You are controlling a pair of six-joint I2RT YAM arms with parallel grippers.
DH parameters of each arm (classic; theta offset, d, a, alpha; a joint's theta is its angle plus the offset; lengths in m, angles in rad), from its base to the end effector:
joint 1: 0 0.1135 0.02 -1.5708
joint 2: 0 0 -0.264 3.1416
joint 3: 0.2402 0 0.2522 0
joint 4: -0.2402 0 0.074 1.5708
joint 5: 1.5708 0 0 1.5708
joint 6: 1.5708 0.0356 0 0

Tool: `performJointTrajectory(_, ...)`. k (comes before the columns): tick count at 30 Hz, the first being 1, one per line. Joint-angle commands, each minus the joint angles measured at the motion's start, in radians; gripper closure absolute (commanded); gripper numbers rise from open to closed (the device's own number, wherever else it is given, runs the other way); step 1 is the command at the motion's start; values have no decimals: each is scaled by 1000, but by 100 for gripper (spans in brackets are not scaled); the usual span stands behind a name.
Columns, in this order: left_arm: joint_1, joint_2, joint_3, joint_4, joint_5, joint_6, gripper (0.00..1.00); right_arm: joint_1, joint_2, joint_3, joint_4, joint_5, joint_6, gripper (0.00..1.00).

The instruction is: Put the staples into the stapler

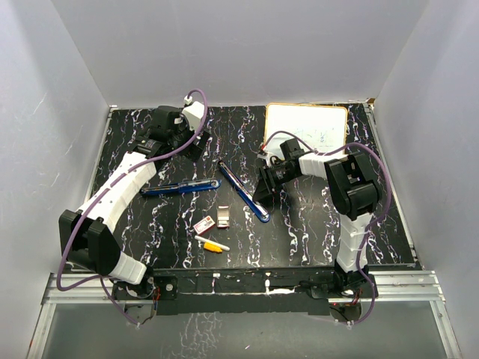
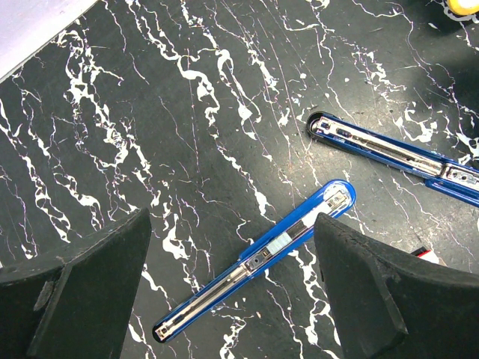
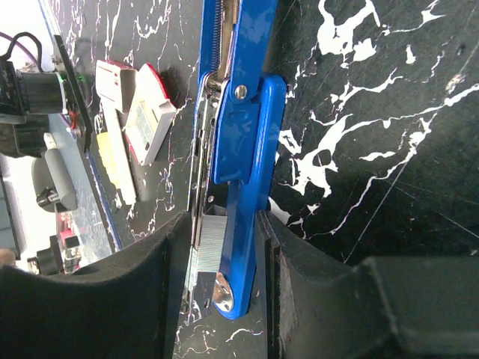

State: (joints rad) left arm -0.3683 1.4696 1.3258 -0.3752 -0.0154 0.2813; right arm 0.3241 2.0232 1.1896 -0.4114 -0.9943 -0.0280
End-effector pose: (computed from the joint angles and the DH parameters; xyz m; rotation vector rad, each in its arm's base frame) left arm 0.3170 -0.1217 0.3461 0.6581 1.9836 -0.0367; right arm 0.3454 0.1475 0.1214 -0.6855 2.5262 1.4624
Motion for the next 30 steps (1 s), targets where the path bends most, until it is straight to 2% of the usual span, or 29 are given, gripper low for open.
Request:
performJointTrajectory(1,4,-49,0,-8,2,9,12,-6,24,40,36,1,-3,59)
performJointTrajectory(30,5,-55,-5,-12,8,12,12,-8,19,77,36,8,-8,72)
